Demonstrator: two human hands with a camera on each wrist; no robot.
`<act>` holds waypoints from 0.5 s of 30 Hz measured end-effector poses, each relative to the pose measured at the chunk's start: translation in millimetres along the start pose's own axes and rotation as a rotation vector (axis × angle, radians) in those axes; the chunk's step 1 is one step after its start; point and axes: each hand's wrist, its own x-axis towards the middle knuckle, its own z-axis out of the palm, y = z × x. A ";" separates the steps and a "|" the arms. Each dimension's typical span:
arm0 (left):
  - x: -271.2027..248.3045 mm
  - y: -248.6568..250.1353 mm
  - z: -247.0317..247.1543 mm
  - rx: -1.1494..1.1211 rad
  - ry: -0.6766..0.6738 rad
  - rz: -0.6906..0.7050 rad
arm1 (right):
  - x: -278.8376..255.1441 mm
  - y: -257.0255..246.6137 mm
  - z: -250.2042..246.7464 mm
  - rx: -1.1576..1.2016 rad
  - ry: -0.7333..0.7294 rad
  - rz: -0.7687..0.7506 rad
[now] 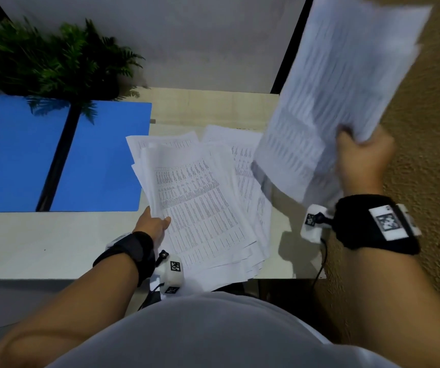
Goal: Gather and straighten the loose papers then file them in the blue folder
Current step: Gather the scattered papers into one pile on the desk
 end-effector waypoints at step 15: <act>-21.3 8.8 0.8 -0.173 -0.163 0.007 | -109.5 81.6 126.5 -0.354 -0.807 0.284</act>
